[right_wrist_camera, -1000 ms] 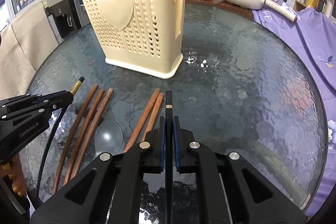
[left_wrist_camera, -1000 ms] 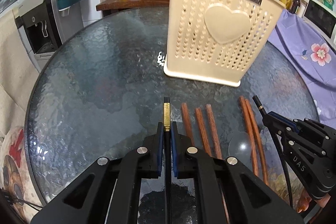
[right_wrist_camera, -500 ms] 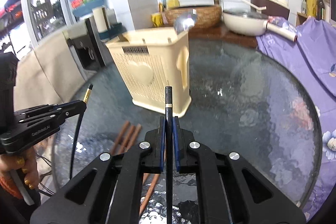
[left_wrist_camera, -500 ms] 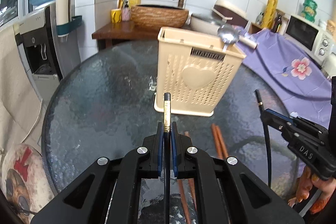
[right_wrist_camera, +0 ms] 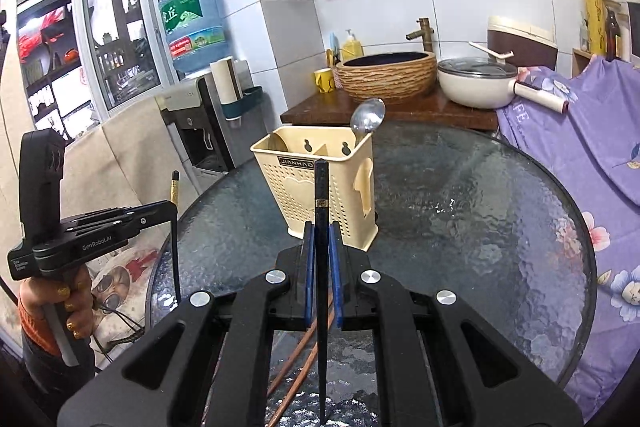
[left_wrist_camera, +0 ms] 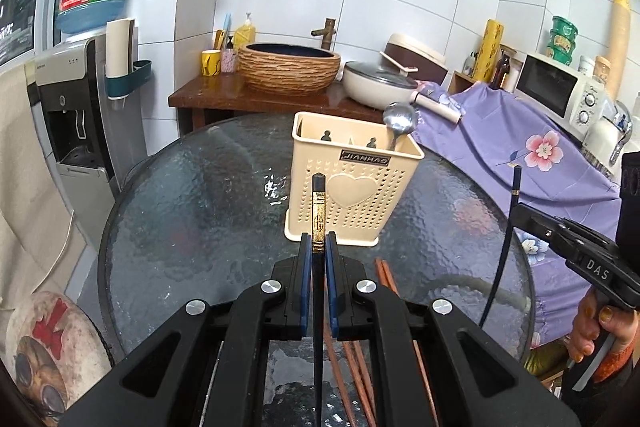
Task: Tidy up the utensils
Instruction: 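Lift both black chopsticks upright and carry them over the cream basket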
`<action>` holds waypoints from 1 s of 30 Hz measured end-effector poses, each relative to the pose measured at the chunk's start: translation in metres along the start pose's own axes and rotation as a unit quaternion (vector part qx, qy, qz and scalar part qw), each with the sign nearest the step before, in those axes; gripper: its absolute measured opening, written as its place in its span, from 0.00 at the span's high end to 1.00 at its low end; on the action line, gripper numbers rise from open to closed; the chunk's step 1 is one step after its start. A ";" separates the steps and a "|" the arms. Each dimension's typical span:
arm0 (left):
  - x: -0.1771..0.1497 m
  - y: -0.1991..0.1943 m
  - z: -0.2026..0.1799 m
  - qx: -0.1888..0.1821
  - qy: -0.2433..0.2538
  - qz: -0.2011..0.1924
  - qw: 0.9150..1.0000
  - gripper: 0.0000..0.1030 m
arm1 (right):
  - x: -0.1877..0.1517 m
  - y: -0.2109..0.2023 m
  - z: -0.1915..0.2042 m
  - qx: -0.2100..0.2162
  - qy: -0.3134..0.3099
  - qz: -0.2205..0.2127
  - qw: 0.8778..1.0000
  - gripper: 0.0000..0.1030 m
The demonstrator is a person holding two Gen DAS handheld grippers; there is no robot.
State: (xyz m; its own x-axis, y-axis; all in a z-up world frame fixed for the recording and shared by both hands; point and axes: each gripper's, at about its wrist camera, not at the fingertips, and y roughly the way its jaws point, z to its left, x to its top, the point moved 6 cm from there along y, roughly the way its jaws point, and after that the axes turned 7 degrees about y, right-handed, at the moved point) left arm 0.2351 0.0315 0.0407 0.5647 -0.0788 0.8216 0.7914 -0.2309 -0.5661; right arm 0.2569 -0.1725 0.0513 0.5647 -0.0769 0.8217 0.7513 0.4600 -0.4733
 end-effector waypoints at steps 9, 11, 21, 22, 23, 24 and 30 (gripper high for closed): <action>0.007 -0.013 -0.003 -0.007 0.005 -0.016 1.000 0.93 | 0.004 -0.010 0.004 0.003 -0.009 -0.010 1.000 0.92; 0.009 -0.016 -0.004 -0.008 0.005 -0.020 1.000 0.93 | 0.005 -0.013 0.006 0.004 -0.013 -0.014 1.000 0.92; 0.024 -0.024 -0.009 -0.011 0.017 -0.038 0.999 0.93 | 0.018 -0.025 0.021 0.007 -0.038 -0.032 0.999 0.92; 0.027 -0.025 -0.010 -0.010 0.019 -0.041 0.999 0.93 | 0.020 -0.025 0.022 0.008 -0.040 -0.033 0.999 0.92; 0.030 -0.025 -0.010 -0.010 0.020 -0.042 0.999 0.93 | 0.024 -0.025 0.025 0.010 -0.043 -0.034 0.998 0.92; 0.034 -0.025 -0.011 -0.012 0.022 -0.043 0.999 0.93 | 0.026 -0.025 0.026 0.011 -0.045 -0.035 0.998 0.92; 0.062 -0.026 -0.015 -0.017 0.033 -0.053 0.998 0.93 | 0.056 -0.025 0.038 0.026 -0.058 -0.035 0.997 0.92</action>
State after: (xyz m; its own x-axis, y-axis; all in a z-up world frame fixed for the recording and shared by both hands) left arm 0.2460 0.0179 0.1073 0.4604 -0.1150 0.8802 0.8373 -0.2733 -0.4736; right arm 0.2569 -0.1548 0.1207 0.4652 -0.0092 0.8851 0.7672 0.5030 -0.3980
